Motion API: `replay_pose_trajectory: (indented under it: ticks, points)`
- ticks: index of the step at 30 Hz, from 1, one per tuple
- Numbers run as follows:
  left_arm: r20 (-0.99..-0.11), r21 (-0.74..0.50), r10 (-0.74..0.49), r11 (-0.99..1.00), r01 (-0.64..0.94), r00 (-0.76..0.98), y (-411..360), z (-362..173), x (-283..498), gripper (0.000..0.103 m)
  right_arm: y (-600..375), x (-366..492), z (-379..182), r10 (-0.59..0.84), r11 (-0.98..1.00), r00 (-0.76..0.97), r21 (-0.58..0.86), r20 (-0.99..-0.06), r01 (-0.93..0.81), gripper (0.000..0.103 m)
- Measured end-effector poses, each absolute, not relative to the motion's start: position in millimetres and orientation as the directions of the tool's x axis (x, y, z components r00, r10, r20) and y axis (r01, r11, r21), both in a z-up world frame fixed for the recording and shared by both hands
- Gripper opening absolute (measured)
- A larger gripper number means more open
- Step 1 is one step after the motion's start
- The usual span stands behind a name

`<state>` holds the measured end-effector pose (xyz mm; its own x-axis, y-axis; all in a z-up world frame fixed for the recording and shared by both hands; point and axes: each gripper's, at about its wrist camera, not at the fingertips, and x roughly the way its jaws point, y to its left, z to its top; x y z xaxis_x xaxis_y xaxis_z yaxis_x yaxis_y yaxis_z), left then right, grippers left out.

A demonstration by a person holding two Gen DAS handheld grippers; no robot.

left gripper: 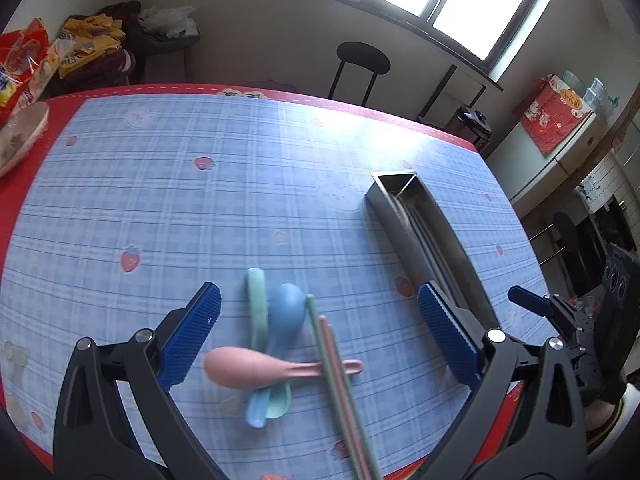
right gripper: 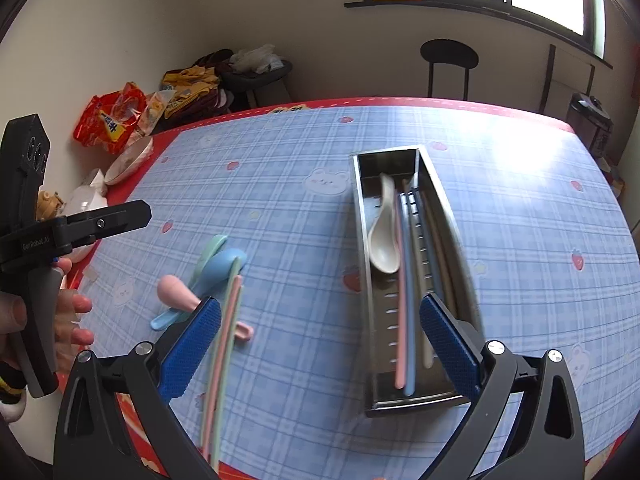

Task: Organize utensils
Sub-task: 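Move both tools back toward the pink spoon and chopsticks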

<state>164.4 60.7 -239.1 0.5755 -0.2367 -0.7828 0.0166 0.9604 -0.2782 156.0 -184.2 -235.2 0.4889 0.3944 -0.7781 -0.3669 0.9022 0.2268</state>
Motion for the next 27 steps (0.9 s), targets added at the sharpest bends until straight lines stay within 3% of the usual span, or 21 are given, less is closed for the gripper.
replay_pose_trajectory:
  ticks: [8,22,24,27]
  points:
    - [-0.795,-0.102,-0.106,0.994,0.04,0.597,88.4,-259.3,94.3,0.098,-137.1,124.2,-261.9,0.424,0.876,0.406,0.254,-0.809,-0.41,0.097]
    - [-0.877,-0.071,-0.079,0.997,0.034,0.474,104.8,-314.3,58.4,0.098,-113.7,96.1,-317.4,0.303,0.909,0.291,0.184,-0.907,-0.374,0.097]
    - [-0.883,-0.086,-0.093,0.996,0.038,0.46,104.7,-319.1,59.5,0.098,-114.5,94.8,-317.6,0.296,0.912,0.292,0.178,-0.909,-0.371,0.095]
    - [-0.89,-0.1,-0.107,0.994,0.04,0.443,103.2,-322.7,62.4,0.098,-117.3,94.9,-317.2,0.302,0.911,0.284,0.188,-0.91,-0.367,0.082]
